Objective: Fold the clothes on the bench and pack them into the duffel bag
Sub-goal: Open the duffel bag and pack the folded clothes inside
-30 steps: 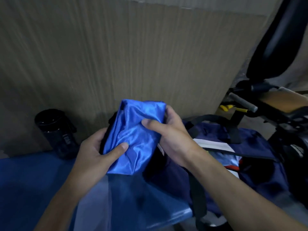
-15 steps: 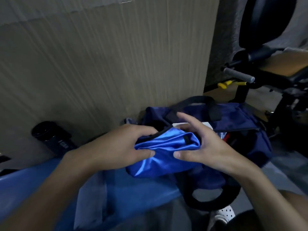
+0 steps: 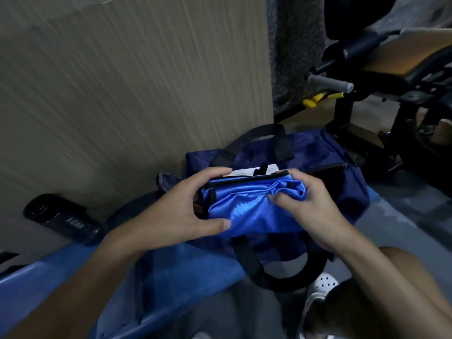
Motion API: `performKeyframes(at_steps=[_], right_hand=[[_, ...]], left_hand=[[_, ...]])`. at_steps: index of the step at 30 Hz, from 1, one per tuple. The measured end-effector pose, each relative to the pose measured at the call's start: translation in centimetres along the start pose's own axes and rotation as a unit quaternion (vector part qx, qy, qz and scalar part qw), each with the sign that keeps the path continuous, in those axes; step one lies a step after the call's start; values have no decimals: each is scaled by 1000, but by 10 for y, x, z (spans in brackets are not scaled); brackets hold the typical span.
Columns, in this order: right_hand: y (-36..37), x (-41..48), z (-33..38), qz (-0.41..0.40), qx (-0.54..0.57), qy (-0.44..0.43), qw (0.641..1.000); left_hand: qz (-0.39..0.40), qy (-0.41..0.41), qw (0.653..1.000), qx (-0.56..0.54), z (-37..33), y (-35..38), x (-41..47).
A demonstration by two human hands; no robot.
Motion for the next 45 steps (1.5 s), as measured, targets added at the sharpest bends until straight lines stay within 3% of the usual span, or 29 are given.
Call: performKeyframes(at_steps=[4, 14, 18, 26, 29, 33, 38, 43, 45], right_hand=[[-3, -7, 6, 45, 9, 18, 999], [7, -16, 13, 105, -154, -35, 982], [13, -19, 11, 119, -118, -8, 986], [1, -18, 10, 36, -133, -50, 989], [-11, -16, 3, -15, -141, -54, 988], [-34, -14, -13, -93, -151, -30, 984], [-47, -13, -19, -134, -178, -20, 975], [-38, -12, -20, -135, -185, -6, 973], [-35, -13, -22, -137, -178, -1, 974]], left_hand=[[-79, 17, 997, 13, -4, 1, 7], [1, 65, 998, 26, -33, 14, 19], [-17, 60, 998, 7, -33, 17, 23], [-46, 30, 998, -14, -30, 26, 35], [-70, 50, 995, 58, -22, 26, 41], [-116, 94, 963, 224, 7, 24, 45], [-27, 67, 929, 363, 42, 40, 46], [-8, 48, 892, 449, 46, 41, 53], [6, 44, 892, 449, 46, 40, 58]])
Point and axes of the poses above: each hand's wrist, its own x-axis towards the middle knuckle, its own y-axis out of the palm, z = x × y, the point moved 5 cm from there along x, towards the middle knuckle, and after that the axes turned 9 degrees about x, right-handed, at the moved point
